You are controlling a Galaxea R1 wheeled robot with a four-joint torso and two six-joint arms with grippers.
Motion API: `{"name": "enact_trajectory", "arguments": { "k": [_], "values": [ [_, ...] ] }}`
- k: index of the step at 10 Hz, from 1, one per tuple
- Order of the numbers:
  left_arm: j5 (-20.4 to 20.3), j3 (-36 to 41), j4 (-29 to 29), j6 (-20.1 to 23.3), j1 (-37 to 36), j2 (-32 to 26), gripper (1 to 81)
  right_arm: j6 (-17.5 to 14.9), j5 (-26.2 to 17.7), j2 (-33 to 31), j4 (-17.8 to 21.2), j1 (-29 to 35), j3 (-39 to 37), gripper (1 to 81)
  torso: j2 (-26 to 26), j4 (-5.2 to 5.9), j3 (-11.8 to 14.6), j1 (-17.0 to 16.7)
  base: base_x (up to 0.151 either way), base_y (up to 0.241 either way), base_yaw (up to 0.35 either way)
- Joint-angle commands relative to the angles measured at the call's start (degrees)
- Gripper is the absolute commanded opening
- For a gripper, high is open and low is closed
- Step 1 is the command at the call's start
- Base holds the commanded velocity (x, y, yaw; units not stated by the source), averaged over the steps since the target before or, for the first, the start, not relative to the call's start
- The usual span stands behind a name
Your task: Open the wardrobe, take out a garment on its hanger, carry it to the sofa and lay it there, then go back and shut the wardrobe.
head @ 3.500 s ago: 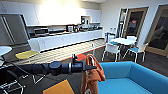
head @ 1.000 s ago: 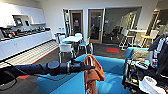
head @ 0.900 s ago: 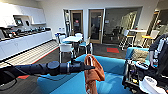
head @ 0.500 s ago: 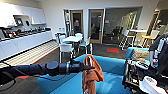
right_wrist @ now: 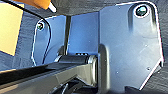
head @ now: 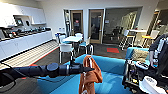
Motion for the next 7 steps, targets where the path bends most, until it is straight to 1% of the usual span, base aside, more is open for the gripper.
{"name": "enact_trajectory", "arguments": {
  "k": [1, 4, 7],
  "values": [
    [2.36, 1.49, 2.42, 2.0, -10.03, -0.08, 1.0, -0.11, -2.48, 0.85, -0.34, 2.5, 0.34, 81.1, 0.0, 0.0, 0.0, 0.0, 0.0, 0.0, 0.0],
    [2.36, 1.58, 2.51, 2.08, -9.33, -0.08, 1.0, -0.11, -2.57, 0.77, -0.34, 2.5, 0.34, 81.1, 0.0, 0.0, 0.0, 0.0, 0.0, 0.0, 0.0],
    [2.36, 1.58, 2.42, 2.08, -9.24, -0.08, 1.0, -0.11, -2.56, 0.77, -0.34, 2.41, 0.34, 81.1, -0.06, 0.0, 0.05, -0.01, 0.081, 0.0, 0.0]
  ]
}}
